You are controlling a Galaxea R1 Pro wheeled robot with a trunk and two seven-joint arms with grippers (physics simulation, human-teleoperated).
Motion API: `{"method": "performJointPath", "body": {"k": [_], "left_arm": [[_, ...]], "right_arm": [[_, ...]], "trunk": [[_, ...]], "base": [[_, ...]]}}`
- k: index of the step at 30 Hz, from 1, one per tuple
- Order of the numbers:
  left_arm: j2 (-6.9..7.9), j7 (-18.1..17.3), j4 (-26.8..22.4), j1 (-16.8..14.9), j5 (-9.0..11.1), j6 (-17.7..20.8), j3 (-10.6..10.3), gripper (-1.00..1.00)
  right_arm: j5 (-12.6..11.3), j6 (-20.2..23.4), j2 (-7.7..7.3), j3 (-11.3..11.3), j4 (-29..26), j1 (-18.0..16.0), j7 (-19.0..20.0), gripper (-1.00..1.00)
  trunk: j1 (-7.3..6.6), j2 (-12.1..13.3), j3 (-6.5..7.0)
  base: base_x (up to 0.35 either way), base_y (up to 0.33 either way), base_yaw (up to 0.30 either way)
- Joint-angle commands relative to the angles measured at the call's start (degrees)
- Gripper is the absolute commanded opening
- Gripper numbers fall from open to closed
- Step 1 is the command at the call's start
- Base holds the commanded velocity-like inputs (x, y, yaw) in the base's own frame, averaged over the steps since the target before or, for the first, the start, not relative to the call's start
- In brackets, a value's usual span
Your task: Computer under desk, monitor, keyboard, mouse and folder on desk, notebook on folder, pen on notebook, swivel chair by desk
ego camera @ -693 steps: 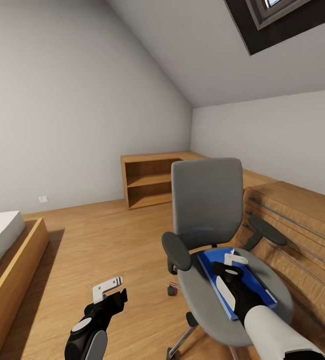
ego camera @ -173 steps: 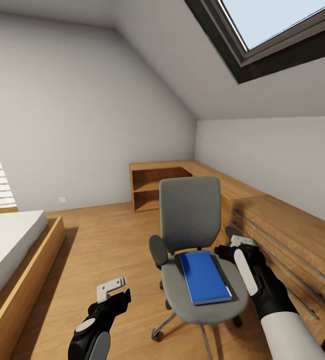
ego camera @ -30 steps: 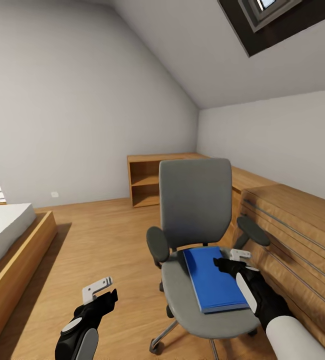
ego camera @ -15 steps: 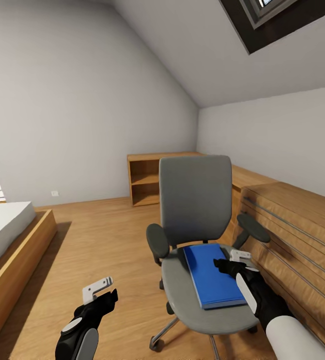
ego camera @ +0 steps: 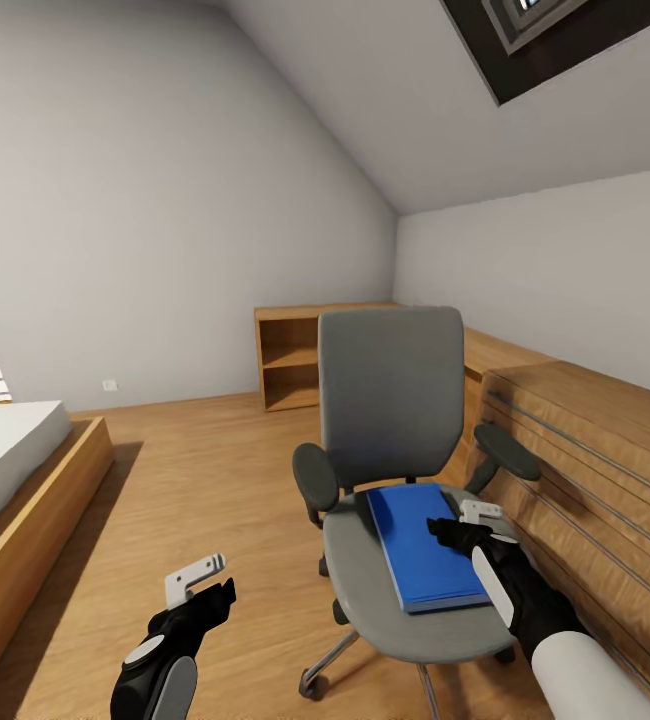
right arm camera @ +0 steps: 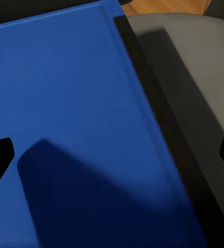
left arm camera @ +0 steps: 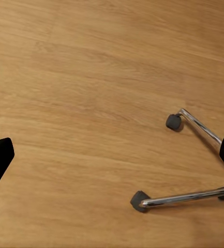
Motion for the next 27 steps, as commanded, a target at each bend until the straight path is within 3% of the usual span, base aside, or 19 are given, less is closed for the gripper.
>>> {"method": "performJointPath", "body": {"k": [1,6,27], "left_arm": [[0.01,0.6,-0.1,0.0,0.6,0.1,-0.1,1.00],[0.01,0.6,-0.1,0.0,0.6,0.1,-0.1,1.00],[0.05,0.6,-0.1,0.0,0.6,0.2,0.1,1.00]], "right_arm": [[-0.5,0.3,-0.01,0.0,-0.1,0.0,-0.2,1.00],[-0.5,0.4,-0.01,0.0,-0.1,0.0,-0.3,1.00],[-0.6,0.4,-0.01,0.0,-0.1,0.0,-0.2,1.00]], "trunk": [[-0.01,0.0,-0.06],[1.09,-2.0,-0.96],[1.09,-2.0,-0.96]], "base": [[0.000,0.000,0.000],[0.000,0.000,0.000],[0.000,0.000,0.000]]}}
